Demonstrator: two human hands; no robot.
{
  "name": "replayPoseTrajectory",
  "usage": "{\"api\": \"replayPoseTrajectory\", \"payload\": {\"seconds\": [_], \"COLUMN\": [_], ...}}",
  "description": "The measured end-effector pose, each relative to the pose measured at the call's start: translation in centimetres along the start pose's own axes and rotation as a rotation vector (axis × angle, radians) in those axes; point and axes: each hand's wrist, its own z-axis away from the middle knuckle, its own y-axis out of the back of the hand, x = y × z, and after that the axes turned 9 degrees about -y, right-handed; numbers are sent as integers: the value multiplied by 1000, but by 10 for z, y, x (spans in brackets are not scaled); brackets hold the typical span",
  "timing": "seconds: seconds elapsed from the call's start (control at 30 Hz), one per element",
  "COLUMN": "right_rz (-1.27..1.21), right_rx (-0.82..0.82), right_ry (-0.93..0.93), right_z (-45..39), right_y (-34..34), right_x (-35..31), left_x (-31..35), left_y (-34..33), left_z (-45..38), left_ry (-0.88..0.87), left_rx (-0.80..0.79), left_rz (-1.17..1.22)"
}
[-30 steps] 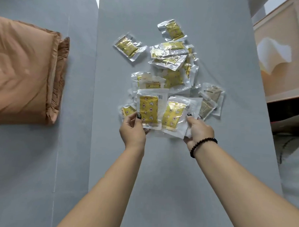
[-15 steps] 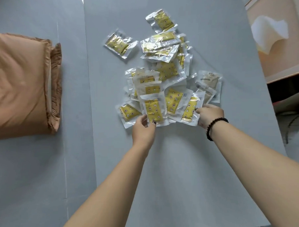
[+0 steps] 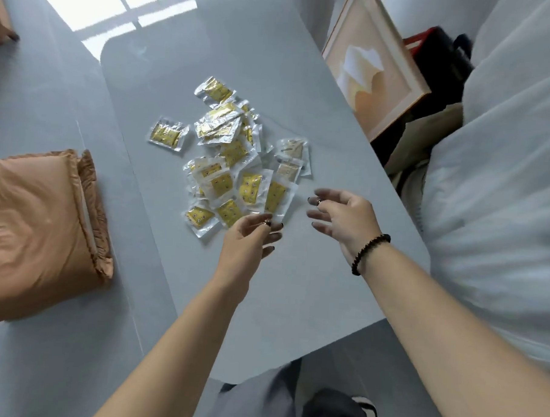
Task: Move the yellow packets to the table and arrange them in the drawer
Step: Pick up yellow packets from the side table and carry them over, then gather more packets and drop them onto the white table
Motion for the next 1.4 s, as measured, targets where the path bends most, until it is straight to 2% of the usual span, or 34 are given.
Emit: {"api": "replayPoseTrajectory", "payload": {"seconds": [0.13, 0.33, 0.53, 0.77, 1.0, 1.17, 1.4], "right_rz": [-58, -179, -418, -455, -588, -799, -1094], "right_rx": [-13, 145, 252, 394, 590, 761, 879], "right_ry": [90, 167, 213, 231, 262, 237, 149], "right_z": [60, 132, 199, 292, 381, 414, 432], "right_y": [59, 168, 274, 398, 498, 556, 642], "right_x": [5, 32, 92, 187, 261, 308, 362], "left_x": [26, 24, -14, -78, -119, -150, -194], "left_y": [-46, -120, -196, -282, -361, -427, -526], "left_z": [58, 134, 214, 344, 447, 505, 564], "left_ry": [-86, -161, -197, -216, -204, -165, -92], "left_rx": [-174, -402, -577, -757, -1008, -1184, -1363], "left_rz": [-56, -198, -325, -340, -480, -566, -647]}}
